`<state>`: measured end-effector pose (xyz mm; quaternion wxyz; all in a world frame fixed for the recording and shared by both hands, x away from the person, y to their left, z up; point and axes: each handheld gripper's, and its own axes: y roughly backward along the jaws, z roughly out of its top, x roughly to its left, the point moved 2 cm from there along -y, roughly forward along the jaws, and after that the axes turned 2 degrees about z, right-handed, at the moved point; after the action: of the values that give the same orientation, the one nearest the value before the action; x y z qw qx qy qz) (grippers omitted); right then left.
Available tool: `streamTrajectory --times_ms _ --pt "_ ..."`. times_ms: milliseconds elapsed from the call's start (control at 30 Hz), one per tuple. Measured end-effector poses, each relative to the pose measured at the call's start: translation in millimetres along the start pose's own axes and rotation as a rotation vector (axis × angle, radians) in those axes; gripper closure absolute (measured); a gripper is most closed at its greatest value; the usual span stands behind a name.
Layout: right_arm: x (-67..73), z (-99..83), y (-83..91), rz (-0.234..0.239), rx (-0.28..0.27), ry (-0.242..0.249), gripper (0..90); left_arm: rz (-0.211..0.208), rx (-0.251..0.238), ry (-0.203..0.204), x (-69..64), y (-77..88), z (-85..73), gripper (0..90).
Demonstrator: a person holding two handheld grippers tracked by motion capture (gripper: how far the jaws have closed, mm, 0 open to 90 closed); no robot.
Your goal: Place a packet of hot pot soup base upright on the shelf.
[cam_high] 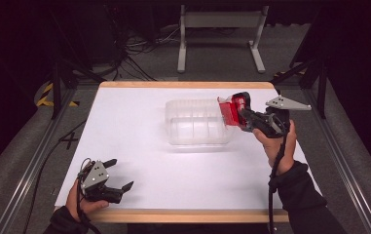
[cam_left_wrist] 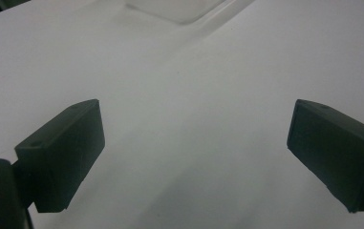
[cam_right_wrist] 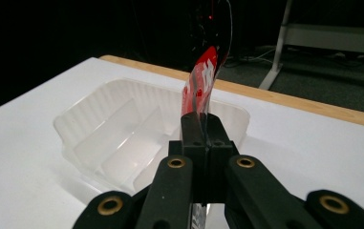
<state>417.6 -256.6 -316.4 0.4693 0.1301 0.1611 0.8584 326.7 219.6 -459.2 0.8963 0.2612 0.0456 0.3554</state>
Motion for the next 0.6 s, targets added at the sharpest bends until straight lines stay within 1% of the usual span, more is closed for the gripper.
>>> streamTrajectory --times_ms 67,133,267,467,567,600 --pt "-2.1 1.0 -2.7 -0.002 0.018 0.002 90.0 0.001 -0.001 0.0 0.2 0.0 0.0 6.2" --pt "-3.2 1.7 -5.2 -0.004 0.024 0.006 90.0 0.001 -0.001 0.0 0.2 0.0 -0.1 6.2" --pt "0.1 4.3 -7.6 0.006 0.021 0.01 90.0 -0.003 0.003 -0.002 0.3 -0.5 -0.4 6.2" --pt "13.5 12.2 -14.3 0.038 0.018 0.032 90.0 -0.004 0.004 0.0 0.0 -0.6 -0.7 6.2" --pt "20.9 15.4 -18.3 0.042 0.023 0.05 90.0 -0.006 0.003 -0.001 -0.1 -0.5 -0.7 6.2" --pt "20.9 15.4 -18.3 0.042 0.023 0.05 90.0 -0.006 0.003 -0.001 -0.1 -0.5 -0.7 6.2"
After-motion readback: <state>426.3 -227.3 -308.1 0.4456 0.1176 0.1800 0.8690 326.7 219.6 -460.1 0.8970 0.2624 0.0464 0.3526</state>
